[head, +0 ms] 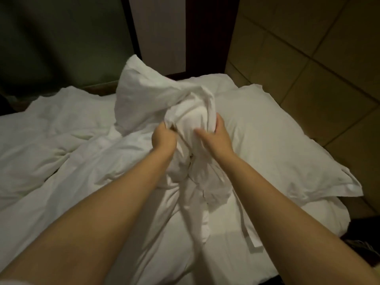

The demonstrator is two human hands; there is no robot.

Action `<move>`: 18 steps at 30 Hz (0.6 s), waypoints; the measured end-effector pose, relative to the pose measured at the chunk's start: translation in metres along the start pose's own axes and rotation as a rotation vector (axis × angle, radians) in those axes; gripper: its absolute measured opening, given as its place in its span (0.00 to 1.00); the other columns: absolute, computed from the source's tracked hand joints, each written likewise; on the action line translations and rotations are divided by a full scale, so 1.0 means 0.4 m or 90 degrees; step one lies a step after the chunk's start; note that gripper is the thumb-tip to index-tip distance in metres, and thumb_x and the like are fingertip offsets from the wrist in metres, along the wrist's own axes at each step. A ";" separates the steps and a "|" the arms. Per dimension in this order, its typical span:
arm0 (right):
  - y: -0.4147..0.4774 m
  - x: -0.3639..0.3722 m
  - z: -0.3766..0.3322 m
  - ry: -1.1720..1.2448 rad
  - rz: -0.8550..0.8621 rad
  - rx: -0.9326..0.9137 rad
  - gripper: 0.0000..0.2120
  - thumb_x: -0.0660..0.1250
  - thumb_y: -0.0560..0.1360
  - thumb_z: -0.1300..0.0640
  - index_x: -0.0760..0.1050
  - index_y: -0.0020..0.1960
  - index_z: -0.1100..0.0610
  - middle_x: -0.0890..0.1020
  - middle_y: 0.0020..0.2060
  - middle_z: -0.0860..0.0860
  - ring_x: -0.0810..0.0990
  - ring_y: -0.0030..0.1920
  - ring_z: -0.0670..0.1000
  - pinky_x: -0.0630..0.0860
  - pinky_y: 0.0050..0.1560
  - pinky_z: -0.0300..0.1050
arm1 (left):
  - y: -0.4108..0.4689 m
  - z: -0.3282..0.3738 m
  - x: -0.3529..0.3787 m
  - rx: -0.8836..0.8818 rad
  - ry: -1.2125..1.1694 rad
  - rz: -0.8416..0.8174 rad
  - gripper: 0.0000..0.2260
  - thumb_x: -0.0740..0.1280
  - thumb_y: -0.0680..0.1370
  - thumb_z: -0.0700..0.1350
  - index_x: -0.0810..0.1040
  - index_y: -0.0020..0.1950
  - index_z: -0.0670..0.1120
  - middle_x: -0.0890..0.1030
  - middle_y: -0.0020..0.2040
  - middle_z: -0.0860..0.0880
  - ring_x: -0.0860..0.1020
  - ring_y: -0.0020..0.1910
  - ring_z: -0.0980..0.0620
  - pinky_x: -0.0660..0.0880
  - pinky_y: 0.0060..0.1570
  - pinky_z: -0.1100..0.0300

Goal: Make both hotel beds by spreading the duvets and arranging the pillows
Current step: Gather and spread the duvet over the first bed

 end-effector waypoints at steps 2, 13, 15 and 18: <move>-0.028 0.008 0.076 -0.183 -0.008 -0.004 0.49 0.72 0.63 0.35 0.54 0.76 0.49 0.67 0.72 0.49 0.66 0.70 0.55 0.66 0.68 0.57 | 0.034 0.078 -0.035 -0.027 -0.218 0.024 0.12 0.56 0.81 0.43 0.78 0.45 0.45 0.79 0.47 0.46 0.76 0.47 0.47 0.73 0.49 0.57; -0.005 0.130 0.048 0.183 0.168 0.259 0.19 0.61 0.79 0.49 0.76 0.63 0.59 0.80 0.57 0.54 0.77 0.59 0.57 0.72 0.63 0.50 | 0.028 -0.041 -0.065 0.206 0.455 -0.260 0.54 0.71 0.65 0.67 0.34 0.75 0.59 0.46 0.78 0.45 0.52 0.75 0.41 0.58 0.70 0.41; 0.008 0.191 -0.013 0.298 0.134 0.241 0.19 0.63 0.78 0.49 0.76 0.61 0.61 0.80 0.57 0.57 0.78 0.59 0.59 0.72 0.65 0.54 | 0.001 -0.126 -0.071 0.165 0.507 -0.257 0.54 0.71 0.66 0.66 0.33 0.74 0.60 0.45 0.77 0.45 0.50 0.76 0.42 0.57 0.70 0.41; -0.027 0.306 -0.184 0.425 0.024 0.158 0.14 0.62 0.79 0.56 0.76 0.59 0.64 0.79 0.58 0.60 0.77 0.59 0.59 0.71 0.66 0.54 | 0.002 -0.127 -0.138 0.096 0.296 -0.142 0.37 0.66 0.76 0.54 0.49 0.78 0.50 0.60 0.74 0.42 0.63 0.71 0.42 0.64 0.67 0.50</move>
Point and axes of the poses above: each hand's wrist, its own y-axis towards the middle knuckle, its own x-axis out of the palm, z = x × y, the point moved 5 cm from there along y, towards the middle knuckle
